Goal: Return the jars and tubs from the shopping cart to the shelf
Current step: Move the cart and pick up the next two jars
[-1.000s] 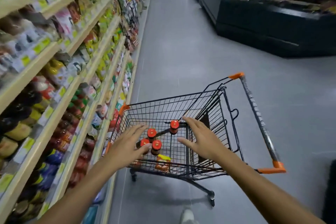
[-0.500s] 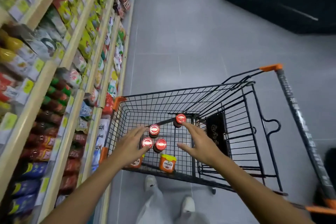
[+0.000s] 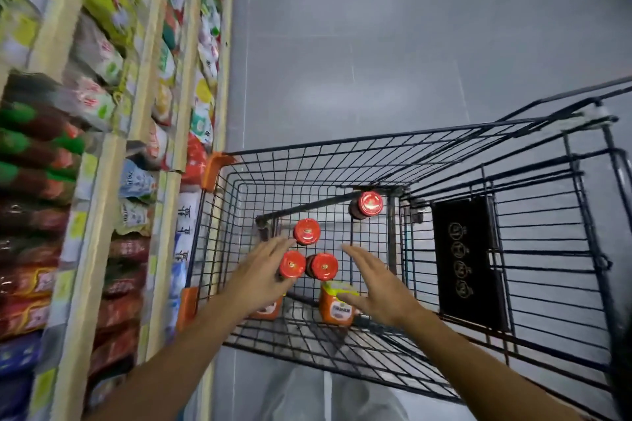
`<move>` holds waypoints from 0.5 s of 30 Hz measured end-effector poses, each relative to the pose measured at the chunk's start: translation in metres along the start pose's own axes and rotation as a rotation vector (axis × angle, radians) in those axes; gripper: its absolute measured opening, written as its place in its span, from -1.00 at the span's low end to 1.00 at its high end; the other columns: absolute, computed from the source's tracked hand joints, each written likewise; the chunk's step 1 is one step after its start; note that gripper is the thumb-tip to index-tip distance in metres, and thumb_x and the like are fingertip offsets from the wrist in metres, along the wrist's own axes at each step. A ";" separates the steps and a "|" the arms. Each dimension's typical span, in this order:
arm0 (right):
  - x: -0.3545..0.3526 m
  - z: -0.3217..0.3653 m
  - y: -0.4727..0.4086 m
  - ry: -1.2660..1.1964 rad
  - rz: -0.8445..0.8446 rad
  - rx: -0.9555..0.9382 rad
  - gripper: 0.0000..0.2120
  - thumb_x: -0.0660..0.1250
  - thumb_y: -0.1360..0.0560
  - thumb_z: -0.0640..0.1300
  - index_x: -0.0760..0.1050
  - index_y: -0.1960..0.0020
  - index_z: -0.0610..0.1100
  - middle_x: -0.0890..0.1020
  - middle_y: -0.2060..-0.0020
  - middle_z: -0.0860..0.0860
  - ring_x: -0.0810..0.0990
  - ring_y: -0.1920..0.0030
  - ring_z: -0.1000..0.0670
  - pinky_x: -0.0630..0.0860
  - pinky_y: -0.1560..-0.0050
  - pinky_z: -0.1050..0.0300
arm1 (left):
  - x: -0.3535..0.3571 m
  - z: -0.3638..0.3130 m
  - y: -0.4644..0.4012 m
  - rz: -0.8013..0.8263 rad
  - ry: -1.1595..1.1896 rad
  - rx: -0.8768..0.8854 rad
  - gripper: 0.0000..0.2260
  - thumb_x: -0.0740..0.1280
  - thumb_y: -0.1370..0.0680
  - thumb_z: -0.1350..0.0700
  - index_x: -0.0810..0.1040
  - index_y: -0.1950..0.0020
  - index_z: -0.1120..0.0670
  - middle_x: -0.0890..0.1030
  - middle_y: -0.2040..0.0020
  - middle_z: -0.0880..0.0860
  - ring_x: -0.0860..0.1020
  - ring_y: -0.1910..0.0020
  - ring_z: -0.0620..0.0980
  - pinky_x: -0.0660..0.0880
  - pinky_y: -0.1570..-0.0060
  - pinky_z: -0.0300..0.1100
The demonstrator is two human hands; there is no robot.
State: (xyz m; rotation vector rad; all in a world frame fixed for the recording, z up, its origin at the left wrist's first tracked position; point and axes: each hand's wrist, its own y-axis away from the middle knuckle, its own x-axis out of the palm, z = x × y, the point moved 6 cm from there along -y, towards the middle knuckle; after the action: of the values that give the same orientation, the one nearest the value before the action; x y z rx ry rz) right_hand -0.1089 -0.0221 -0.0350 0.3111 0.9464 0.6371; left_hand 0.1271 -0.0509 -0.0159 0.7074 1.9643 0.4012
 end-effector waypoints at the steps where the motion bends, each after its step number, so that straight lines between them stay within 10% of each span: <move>1: 0.010 -0.006 -0.009 -0.004 0.020 -0.007 -0.13 0.36 -0.55 0.24 -0.10 -0.65 0.14 0.08 -0.63 0.07 0.10 -0.60 0.00 0.17 -0.53 0.04 | 0.005 0.003 -0.004 0.001 0.001 0.000 -0.33 0.35 -0.59 -0.11 0.12 -0.63 -0.07 0.18 -0.61 -0.03 0.15 -0.59 -0.01 0.12 -0.56 -0.04; 8: 0.075 -0.044 -0.057 -0.126 0.089 0.033 -0.02 0.44 -0.51 0.17 -0.16 -0.65 0.11 -0.02 -0.65 0.07 0.05 -0.62 -0.01 0.23 -0.55 -0.09 | 0.039 0.033 -0.022 -0.033 0.045 -0.019 -0.32 0.39 -0.58 -0.09 0.15 -0.61 -0.09 0.19 -0.59 -0.11 0.16 -0.57 -0.08 0.14 -0.50 -0.13; 15: 0.113 -0.056 -0.093 -0.377 0.032 0.110 -0.07 0.58 -0.38 0.07 0.08 -0.55 0.17 0.34 -0.49 0.12 0.38 -0.42 0.09 0.40 -0.43 -0.04 | 0.060 0.053 -0.024 -0.072 0.074 -0.032 -0.32 0.39 -0.57 -0.10 0.13 -0.60 -0.17 0.16 -0.58 -0.18 0.16 -0.55 -0.13 0.26 -0.44 -0.12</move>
State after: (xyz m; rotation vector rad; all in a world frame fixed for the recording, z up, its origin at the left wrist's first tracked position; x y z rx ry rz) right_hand -0.0733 -0.0249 -0.1872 0.5254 0.6165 0.5319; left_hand 0.1453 -0.0330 -0.0956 0.6076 2.0420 0.4188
